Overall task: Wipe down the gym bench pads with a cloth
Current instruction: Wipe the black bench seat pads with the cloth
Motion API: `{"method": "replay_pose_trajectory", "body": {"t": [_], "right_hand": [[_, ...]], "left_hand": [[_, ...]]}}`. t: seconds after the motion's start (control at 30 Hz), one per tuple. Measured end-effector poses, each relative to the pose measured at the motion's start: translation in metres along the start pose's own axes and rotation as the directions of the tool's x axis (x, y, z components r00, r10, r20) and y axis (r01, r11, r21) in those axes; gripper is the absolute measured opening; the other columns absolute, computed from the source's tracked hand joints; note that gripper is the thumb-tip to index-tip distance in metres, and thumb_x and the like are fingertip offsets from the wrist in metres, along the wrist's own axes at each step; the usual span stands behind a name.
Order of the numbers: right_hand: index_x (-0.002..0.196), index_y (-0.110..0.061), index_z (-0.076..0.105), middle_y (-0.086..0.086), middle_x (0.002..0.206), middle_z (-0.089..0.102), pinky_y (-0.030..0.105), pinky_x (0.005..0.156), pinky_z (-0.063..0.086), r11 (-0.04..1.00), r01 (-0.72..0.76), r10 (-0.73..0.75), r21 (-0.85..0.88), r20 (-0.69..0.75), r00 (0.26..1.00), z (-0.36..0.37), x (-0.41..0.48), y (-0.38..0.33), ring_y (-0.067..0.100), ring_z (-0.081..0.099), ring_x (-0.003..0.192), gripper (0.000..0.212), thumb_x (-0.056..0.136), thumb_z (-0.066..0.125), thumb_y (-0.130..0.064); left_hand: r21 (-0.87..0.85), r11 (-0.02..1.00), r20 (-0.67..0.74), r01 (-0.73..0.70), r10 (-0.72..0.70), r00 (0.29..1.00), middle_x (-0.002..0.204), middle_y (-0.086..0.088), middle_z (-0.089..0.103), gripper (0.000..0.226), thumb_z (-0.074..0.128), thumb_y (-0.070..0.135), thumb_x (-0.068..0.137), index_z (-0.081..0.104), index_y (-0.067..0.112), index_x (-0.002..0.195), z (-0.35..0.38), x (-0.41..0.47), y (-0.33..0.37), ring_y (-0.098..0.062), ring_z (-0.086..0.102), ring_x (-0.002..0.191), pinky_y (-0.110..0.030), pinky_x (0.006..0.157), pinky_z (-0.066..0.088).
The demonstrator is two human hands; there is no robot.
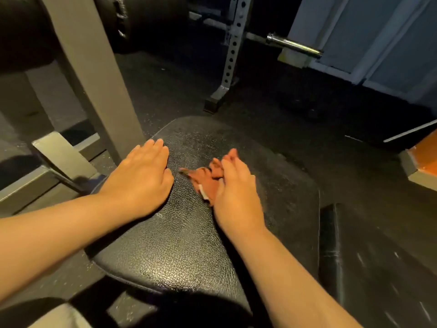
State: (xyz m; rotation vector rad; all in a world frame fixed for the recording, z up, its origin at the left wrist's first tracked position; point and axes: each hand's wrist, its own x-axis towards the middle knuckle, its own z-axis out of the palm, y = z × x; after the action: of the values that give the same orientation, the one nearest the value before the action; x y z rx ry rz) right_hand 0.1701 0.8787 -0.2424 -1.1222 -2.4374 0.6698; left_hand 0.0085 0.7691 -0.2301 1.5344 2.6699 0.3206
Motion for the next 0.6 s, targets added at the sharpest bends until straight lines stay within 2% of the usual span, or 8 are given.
{"method": "replay_pose_trajectory", "body": {"t": [0.07, 0.13, 0.23, 0.33, 0.4, 0.43, 0.5, 0.6], "right_hand": [[0.154, -0.018, 0.035, -0.002, 0.166, 0.018, 0.045, 0.123, 0.014, 0.983, 0.183, -0.185, 0.032, 0.070, 0.980, 0.026, -0.029, -0.042, 0.025, 0.021, 0.149, 0.060, 0.100, 0.021, -0.040], [0.153, -0.019, 0.036, -0.004, 0.166, 0.018, 0.046, 0.125, 0.010, 0.966, 0.248, -0.255, 0.072, 0.124, 0.959, 0.028, -0.039, -0.049, 0.024, 0.019, 0.151, 0.067, 0.096, 0.014, -0.045], [0.150, -0.024, 0.043, -0.007, 0.159, 0.030, 0.047, 0.125, 0.011, 0.944, 0.320, -0.330, 0.080, 0.196, 0.923, 0.001, -0.042, -0.015, 0.014, 0.027, 0.146, 0.056, 0.095, 0.041, -0.012], [0.147, -0.026, 0.046, -0.009, 0.153, 0.035, 0.041, 0.124, 0.016, 0.984, 0.175, -0.171, -0.028, 0.126, 0.977, -0.027, -0.047, 0.032, 0.010, 0.031, 0.141, 0.056, 0.094, 0.045, -0.008], [0.144, -0.023, 0.049, -0.004, 0.150, 0.037, 0.030, 0.112, 0.028, 1.000, -0.017, 0.017, -0.020, 0.007, 1.000, -0.037, -0.047, 0.037, 0.017, 0.035, 0.136, 0.051, 0.095, 0.036, -0.029], [0.144, -0.021, 0.048, -0.002, 0.150, 0.037, 0.027, 0.107, 0.030, 0.997, -0.070, 0.070, -0.015, -0.024, 0.997, -0.034, -0.049, 0.028, 0.019, 0.036, 0.135, 0.059, 0.092, 0.029, -0.042], [0.148, -0.019, 0.042, -0.001, 0.155, 0.030, 0.032, 0.115, 0.029, 1.000, -0.011, 0.012, -0.018, 0.021, 1.000, -0.014, -0.055, -0.006, 0.020, 0.030, 0.139, 0.074, 0.086, 0.018, -0.052], [0.157, -0.019, 0.026, 0.002, 0.166, 0.011, 0.041, 0.126, 0.009, 0.986, 0.167, -0.162, -0.009, 0.194, 0.968, 0.020, -0.076, -0.052, 0.023, 0.009, 0.152, 0.076, 0.091, 0.017, -0.054]], "left_hand": [[0.002, 1.000, -0.007, -0.022, 0.022, 1.000, 0.165, -0.009, 0.016, 0.060, 0.023, 0.035, 0.102, 0.025, 0.008, 0.155, 0.000, -0.003, -0.001, -0.023, 0.010, 0.153, -0.037, 0.124, 0.006], [0.000, 0.999, 0.022, -0.039, 0.039, 0.999, 0.167, -0.007, 0.011, 0.061, 0.023, 0.038, 0.103, 0.020, 0.010, 0.157, -0.001, -0.010, -0.006, -0.021, 0.006, 0.154, -0.035, 0.124, 0.004], [0.006, 0.995, 0.018, -0.101, 0.101, 0.995, 0.166, -0.006, 0.012, 0.072, 0.012, 0.043, 0.093, 0.020, 0.011, 0.157, 0.000, -0.024, -0.013, -0.020, 0.008, 0.154, -0.034, 0.124, 0.004], [-0.005, 0.995, 0.005, -0.097, 0.097, 0.995, 0.166, -0.004, 0.011, 0.062, 0.020, 0.036, 0.101, 0.019, 0.013, 0.158, 0.000, -0.033, -0.013, -0.018, 0.007, 0.154, -0.034, 0.124, 0.003], [-0.019, 0.996, -0.003, -0.084, 0.084, 0.996, 0.166, -0.003, 0.011, 0.059, 0.024, 0.033, 0.103, 0.019, 0.014, 0.158, 0.000, -0.035, -0.011, -0.018, 0.007, 0.154, -0.035, 0.125, 0.003], [-0.026, 0.997, -0.007, -0.079, 0.079, 0.997, 0.166, -0.003, 0.012, 0.058, 0.026, 0.032, 0.103, 0.020, 0.014, 0.158, 0.000, -0.034, -0.010, -0.018, 0.007, 0.154, -0.035, 0.125, 0.003], [-0.033, 0.997, -0.018, -0.075, 0.074, 0.997, 0.166, -0.005, 0.016, 0.057, 0.029, 0.028, 0.103, 0.023, 0.012, 0.157, 0.000, -0.034, -0.009, -0.020, 0.010, 0.153, -0.036, 0.125, 0.005], [-0.038, 0.995, -0.009, -0.096, 0.096, 0.995, 0.163, -0.010, 0.023, 0.061, 0.028, 0.031, 0.097, 0.031, 0.008, 0.154, -0.003, -0.035, -0.010, -0.026, 0.017, 0.152, -0.040, 0.124, 0.010]]}}
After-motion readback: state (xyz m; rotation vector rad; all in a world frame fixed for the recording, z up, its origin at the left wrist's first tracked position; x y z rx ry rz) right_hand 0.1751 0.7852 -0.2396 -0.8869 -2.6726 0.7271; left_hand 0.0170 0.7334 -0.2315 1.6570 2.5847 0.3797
